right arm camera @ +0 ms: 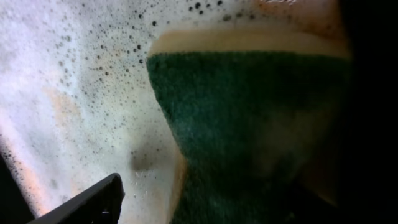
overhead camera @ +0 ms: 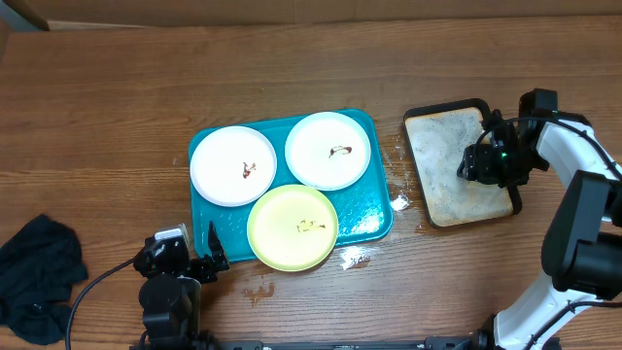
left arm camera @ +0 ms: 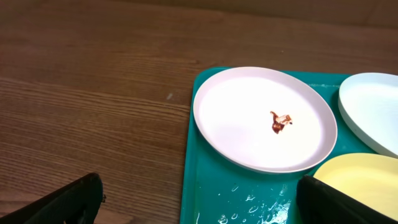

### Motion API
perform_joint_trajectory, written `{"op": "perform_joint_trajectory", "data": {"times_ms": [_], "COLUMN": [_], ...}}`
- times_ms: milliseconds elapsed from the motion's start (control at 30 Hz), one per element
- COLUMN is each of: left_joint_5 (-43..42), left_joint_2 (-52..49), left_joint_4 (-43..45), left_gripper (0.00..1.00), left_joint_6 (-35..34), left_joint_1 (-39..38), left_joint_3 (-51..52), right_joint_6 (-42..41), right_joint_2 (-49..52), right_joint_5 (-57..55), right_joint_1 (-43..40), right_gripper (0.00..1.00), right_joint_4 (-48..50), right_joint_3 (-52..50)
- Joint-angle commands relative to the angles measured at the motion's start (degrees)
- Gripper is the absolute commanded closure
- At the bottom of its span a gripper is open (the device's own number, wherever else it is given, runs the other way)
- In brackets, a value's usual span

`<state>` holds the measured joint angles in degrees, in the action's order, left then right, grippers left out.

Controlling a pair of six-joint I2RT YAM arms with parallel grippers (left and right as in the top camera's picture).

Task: Clean dirty plates on tray and stack at the side
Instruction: 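Lower the right gripper and grasp the green sponge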

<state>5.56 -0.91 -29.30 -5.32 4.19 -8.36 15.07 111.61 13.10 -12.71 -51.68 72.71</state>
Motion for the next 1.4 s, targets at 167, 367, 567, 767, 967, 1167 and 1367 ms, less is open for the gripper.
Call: {"op": "perform_joint_trajectory", "data": {"times_ms": [167, 367, 567, 767, 967, 1167, 1367], "left_joint_5": [-0.63, -0.66, -0.63, -0.63, -0.63, -0.61, -0.66], "left_joint_2": [0.59, 0.59, 0.59, 0.59, 0.59, 0.59, 0.59], "left_joint_4": [0.0, 0.0, 0.0, 0.0, 0.0, 0.0, 0.0], "left_gripper": [0.0, 0.0, 0.01, 0.0, 0.0, 0.0, 0.0], "left_joint_6": [1.53, 1.53, 1.53, 1.53, 1.53, 1.53, 1.53], "left_joint_1": [0.33, 0.33, 0.33, 0.33, 0.33, 0.33, 0.33], "left_joint_3": [0.28, 0.28, 0.28, 0.28, 0.28, 0.28, 0.28], "right_joint_6": [-0.31, -2.25, -3.15, -3.13, -3.34, -4.59, -6.14], "right_joint_2": [0.61, 0.61, 0.61, 0.61, 0.61, 0.61, 0.61], "right_joint_5": [-0.24, -1.77, -1.92, -1.9, -1.49, -1.49, -1.44], "right_joint_1": [-0.2, -0.24, -0.24, -0.22, -0.22, -0.22, -0.22], "right_gripper": [0.34, 0.0, 0.18, 0.39, 0.65, 0.83, 0.96], "right_joint_4": [2.6, 4.48, 6.45, 7.13, 7.61, 7.85, 8.07], "right_joint_3": [0.0, 0.0, 0.0, 0.0, 0.0, 0.0, 0.0]}}
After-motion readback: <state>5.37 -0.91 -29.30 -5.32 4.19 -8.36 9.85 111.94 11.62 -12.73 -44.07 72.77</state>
